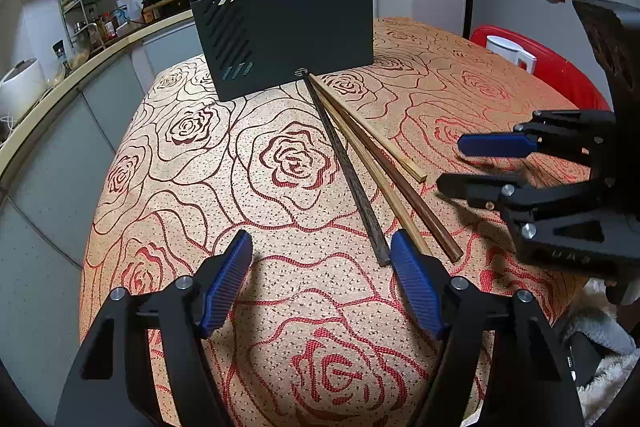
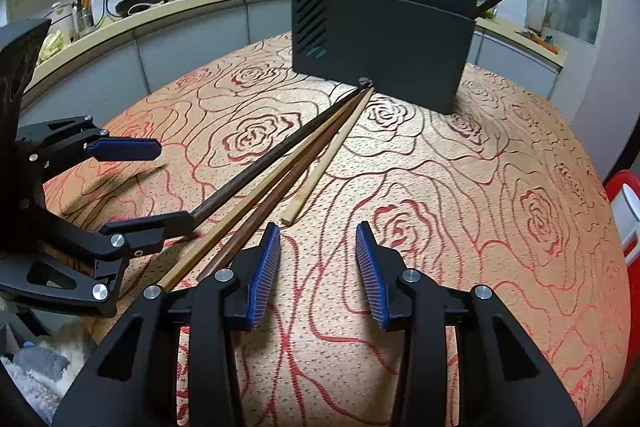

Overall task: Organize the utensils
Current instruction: 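Close the right gripper on a black chopstick while the left grasps a wooden one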

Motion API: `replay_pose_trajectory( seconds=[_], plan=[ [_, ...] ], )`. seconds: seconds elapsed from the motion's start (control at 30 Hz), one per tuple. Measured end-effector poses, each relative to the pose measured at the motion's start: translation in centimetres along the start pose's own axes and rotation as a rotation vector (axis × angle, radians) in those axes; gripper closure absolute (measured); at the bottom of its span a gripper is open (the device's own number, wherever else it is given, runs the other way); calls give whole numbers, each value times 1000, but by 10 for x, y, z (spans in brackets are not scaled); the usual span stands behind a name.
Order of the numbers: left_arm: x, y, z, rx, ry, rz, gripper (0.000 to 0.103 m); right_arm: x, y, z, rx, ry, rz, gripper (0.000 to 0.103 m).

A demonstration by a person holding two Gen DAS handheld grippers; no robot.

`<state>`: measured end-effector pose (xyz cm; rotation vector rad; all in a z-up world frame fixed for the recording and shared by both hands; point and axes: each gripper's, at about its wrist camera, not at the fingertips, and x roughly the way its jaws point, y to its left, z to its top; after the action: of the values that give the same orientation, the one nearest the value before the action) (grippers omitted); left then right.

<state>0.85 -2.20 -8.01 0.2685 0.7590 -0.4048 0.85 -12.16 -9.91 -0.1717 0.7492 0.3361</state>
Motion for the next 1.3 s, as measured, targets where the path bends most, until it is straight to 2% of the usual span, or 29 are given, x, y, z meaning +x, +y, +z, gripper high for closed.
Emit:
replay_pose_trajectory(
  seconds=[0.27,0.57,0.73,0.83,0.93,1.03,1.3],
  plan=[
    [1,4,1,-31,13,-23,42,7,2,4,19,29,37,70],
    [3,5,1,-47,18,-39,49,9,-3,6,58,23,18,79],
    [6,10,1,-62,39,-27,62,6,-4,3,74,24,-49,83],
    [6,13,1,-79,38,-31,62,3,-8,2,91,28,-108,83],
    [5,12,1,-83,32,-43,62,-1,-14,2,134,9,-49,83],
    [4,11,2,-84,20,-51,62,-2,-9,4,119,-8,7,83],
    [11,8,7,-97,20,-70,62,14,3,13,94,28,8,83]
  ],
)
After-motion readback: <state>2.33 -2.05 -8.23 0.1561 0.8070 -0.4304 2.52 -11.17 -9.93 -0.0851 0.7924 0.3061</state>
